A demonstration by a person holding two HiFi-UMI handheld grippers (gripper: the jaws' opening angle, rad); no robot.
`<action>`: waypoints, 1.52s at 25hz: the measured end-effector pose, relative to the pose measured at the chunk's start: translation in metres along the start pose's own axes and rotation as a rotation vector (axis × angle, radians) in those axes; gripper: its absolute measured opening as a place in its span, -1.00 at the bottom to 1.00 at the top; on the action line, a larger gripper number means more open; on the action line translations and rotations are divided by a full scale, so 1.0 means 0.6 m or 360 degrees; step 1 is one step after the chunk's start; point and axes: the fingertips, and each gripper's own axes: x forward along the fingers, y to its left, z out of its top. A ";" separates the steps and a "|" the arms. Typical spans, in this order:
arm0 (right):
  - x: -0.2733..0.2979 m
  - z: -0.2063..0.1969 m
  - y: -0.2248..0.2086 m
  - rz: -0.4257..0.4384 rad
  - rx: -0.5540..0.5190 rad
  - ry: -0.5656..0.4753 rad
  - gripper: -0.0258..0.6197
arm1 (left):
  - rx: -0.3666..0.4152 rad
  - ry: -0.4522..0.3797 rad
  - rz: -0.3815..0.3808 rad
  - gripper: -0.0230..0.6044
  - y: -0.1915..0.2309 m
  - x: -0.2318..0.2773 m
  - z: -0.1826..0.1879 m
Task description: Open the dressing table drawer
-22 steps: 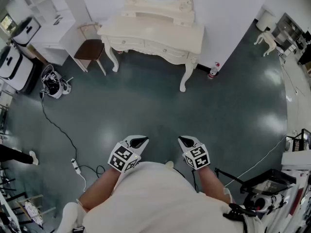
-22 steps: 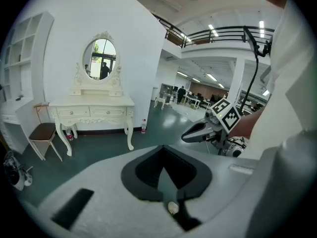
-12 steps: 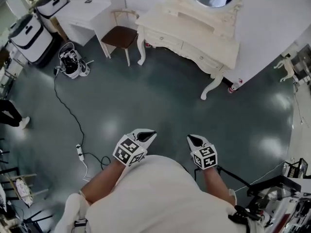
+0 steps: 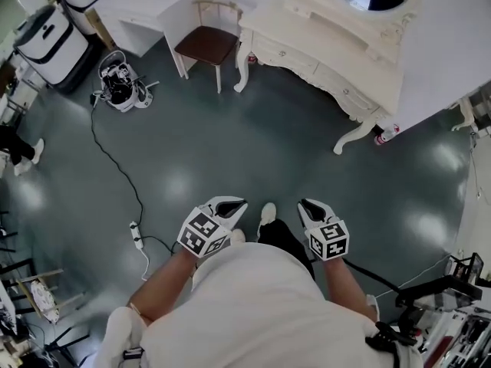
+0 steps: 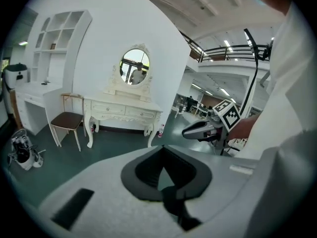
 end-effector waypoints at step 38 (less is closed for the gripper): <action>0.719 0.615 -0.574 -0.0186 0.0179 0.0022 -0.84 | 0.0036 -0.0047 -0.0031 -0.92 0.848 0.330 0.607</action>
